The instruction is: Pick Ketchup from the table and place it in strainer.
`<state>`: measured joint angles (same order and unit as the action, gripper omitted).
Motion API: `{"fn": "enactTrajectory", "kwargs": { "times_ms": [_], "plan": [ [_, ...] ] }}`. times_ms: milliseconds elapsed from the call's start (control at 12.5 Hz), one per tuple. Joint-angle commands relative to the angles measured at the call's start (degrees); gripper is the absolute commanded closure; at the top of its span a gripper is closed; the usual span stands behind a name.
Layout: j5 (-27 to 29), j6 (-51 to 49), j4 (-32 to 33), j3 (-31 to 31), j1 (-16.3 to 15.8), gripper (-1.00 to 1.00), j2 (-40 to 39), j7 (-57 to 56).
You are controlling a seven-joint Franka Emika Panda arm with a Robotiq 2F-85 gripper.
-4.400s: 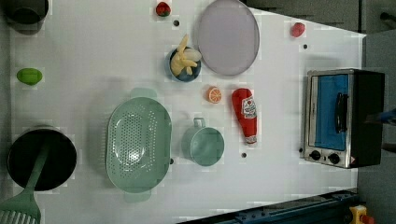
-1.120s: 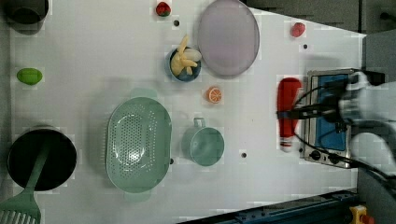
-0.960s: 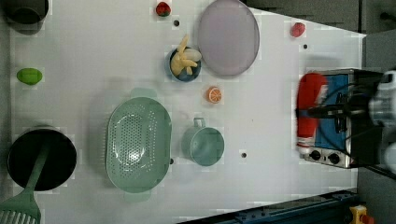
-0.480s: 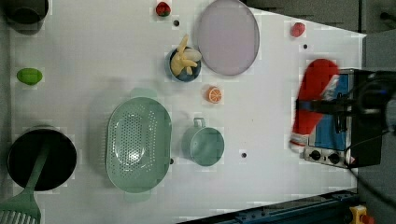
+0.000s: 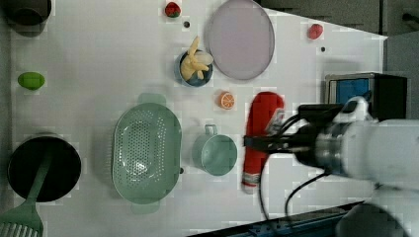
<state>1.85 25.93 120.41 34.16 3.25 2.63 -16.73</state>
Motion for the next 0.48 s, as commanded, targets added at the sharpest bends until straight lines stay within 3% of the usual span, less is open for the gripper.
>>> {"fn": "enactTrajectory", "kwargs": {
  "times_ms": [80, 480],
  "plan": [
    [0.35, 5.31, -0.29, 4.25, -0.83, -0.23, -3.58, 10.48],
    [-2.85, 17.65, -0.19, 8.5, -2.47, -0.23, -14.73, 21.33]
  ]
}}
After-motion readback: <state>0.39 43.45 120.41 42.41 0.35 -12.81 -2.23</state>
